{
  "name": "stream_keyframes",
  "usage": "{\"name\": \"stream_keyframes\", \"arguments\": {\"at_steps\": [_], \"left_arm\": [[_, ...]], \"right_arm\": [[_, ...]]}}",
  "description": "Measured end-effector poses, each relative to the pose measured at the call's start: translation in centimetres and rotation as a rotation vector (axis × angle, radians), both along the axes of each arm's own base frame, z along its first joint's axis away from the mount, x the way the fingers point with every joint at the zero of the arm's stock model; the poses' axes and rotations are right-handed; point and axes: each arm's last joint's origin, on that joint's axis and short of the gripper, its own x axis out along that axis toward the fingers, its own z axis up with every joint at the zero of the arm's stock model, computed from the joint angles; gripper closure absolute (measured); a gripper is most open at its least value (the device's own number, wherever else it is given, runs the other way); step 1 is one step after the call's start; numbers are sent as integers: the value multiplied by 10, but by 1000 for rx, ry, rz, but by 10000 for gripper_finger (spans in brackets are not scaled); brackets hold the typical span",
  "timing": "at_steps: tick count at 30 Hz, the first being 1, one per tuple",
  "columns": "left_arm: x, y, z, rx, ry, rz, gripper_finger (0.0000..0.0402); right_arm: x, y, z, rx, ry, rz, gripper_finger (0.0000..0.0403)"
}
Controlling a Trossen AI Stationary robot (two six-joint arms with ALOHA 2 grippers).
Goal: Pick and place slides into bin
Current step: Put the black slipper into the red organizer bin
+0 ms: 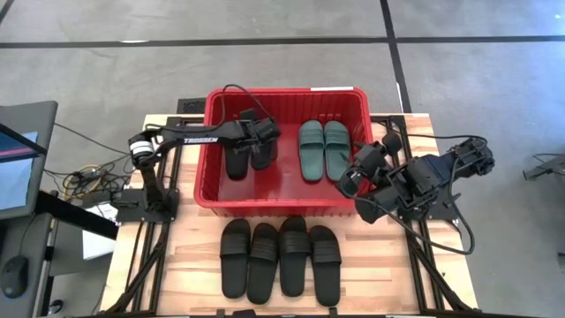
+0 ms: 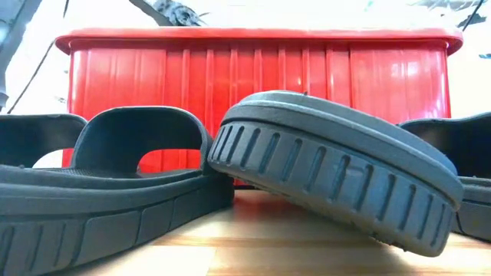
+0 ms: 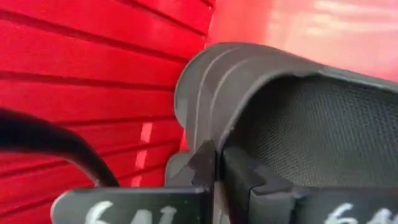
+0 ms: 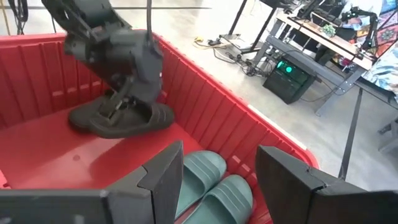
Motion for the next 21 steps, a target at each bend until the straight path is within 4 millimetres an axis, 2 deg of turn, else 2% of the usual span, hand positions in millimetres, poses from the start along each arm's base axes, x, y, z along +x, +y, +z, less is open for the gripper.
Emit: {"name": "stream_keyframes", "arguments": {"at_steps": [5,10,21], "left_arm": [[6,2,-22,-14,58,4,401],[8,3,-33,-16,90,21,401],[6,5,-36,23,99,97,401]], "right_arm": [[0,0,0,10,5,4,217],[0,0,-1,21,12,8,217],[2,-4,-1,11,29,-5,217]]}}
